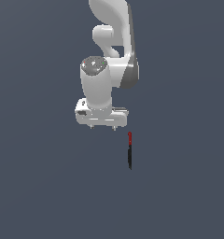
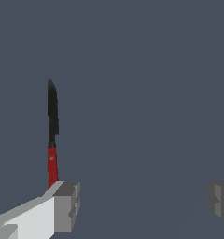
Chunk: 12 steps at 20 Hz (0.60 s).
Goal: Pick up the object and move it to a goal position.
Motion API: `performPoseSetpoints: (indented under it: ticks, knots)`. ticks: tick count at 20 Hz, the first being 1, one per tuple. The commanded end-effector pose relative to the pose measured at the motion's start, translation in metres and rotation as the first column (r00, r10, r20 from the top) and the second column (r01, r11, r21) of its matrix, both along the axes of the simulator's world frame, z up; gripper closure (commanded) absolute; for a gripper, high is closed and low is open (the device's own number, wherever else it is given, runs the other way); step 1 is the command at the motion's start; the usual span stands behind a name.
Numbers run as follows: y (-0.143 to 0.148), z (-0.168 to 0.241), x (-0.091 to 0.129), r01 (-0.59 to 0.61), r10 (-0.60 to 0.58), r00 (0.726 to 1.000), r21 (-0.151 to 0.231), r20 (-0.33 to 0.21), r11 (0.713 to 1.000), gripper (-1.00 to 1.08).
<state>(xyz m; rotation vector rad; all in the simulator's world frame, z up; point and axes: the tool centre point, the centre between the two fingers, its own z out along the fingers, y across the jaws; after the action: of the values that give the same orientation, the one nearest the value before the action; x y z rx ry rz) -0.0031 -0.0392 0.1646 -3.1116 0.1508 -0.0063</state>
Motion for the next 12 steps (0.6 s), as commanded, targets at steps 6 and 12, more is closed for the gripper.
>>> performPoseSetpoints:
  ticks: [6, 12]
  knots:
    - [0.004, 0.001, 0.007, -0.015, 0.014, 1.000, 0.005, 0.015, 1.000, -0.92]
    - [0.006, 0.001, 0.012, -0.025, 0.025, 0.999, 0.009, 0.027, 1.000, -0.92]
